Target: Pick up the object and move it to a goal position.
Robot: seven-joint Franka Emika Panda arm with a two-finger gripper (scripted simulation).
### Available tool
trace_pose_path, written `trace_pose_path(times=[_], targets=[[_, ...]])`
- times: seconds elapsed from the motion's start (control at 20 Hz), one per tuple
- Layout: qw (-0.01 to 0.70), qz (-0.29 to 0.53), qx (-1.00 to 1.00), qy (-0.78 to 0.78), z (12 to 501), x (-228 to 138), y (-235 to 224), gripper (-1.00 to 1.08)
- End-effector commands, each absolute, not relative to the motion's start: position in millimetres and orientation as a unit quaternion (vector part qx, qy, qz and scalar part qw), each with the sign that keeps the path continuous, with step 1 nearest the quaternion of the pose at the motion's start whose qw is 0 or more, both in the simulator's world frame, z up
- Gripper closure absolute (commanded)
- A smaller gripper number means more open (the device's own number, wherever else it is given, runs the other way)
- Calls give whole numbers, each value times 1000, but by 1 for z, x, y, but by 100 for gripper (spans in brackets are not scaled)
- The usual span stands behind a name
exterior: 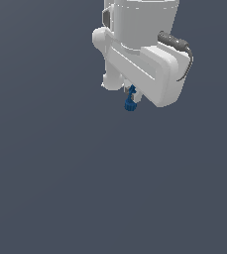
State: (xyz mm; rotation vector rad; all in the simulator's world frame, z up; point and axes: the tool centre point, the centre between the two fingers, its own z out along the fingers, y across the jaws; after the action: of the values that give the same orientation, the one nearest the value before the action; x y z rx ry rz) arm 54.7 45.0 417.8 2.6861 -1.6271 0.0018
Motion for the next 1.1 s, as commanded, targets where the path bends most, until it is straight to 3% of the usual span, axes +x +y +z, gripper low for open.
trace_pose_path(times=[0.0,1.05], targets=[[1,0,855,-518,431,58,48,108],[0,0,856,-518,484,76,62,108]])
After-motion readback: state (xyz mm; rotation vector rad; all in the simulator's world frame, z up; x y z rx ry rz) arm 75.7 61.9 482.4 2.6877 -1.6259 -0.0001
